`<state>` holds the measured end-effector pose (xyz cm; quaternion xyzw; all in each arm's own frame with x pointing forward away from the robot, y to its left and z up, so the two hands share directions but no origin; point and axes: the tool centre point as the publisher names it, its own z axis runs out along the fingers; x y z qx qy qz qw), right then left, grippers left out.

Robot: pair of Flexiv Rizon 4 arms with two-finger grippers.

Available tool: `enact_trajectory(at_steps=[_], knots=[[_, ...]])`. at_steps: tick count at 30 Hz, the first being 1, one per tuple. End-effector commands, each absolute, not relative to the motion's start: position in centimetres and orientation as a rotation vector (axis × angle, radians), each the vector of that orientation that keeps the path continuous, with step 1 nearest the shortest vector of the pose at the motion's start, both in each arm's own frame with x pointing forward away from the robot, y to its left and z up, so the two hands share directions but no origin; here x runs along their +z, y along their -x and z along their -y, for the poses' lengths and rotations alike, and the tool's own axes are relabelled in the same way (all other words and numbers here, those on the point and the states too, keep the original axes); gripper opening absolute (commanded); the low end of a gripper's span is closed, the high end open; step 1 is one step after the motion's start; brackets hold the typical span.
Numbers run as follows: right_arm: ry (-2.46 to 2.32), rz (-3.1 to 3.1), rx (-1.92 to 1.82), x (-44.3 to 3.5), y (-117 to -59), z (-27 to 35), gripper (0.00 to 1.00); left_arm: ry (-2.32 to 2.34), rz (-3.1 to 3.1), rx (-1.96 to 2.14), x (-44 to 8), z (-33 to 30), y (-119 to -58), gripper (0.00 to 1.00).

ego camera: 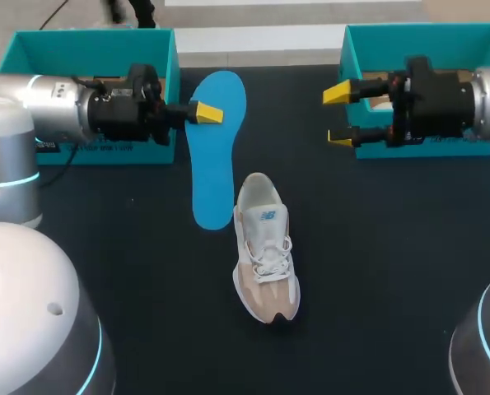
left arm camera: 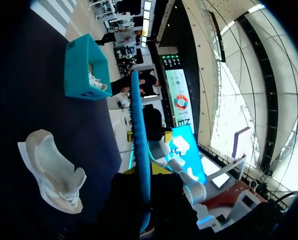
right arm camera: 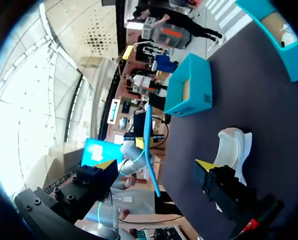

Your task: Take the shoe out of the shoebox, open the shoe tongue, remove and reinsert the insole, then place the shoe into the shoebox

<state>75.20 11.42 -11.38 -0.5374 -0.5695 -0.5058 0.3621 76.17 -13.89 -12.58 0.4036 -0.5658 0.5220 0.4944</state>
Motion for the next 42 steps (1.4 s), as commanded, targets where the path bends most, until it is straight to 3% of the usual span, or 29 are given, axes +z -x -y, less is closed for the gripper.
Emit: enact_trajectory(at_steps=[1,10,25,33,42], knots=[[1.579,1.601,-1.207,-9.7,-74.2,-13.8,1.0,-0.98,1.372,1.266,-12.6,13.9,-76.1,0.0],[1.912,1.734,-1.054,-8.9,-73.4,-17.0,1.0,-0.98,1.372,1.266,-12.6,13.9,-76.1,0.0],[1.912,1.734,-1.054,-8.9,-73.4,-17.0,1.0,-0.98,1.372,1.266,-12.6,13.9,-76.1,0.0],[2.052,2.014,-0.63,-7.6,-74.5,-20.2,1.0,-0.98,1.372,1.266,-12.6,13.9,-76.1,0.0],[2.208,2.118,-0.419,-6.1,-74.7,-22.8,1.0,-0.98,1.372,1.266,-12.6,13.9,-76.1,0.0]])
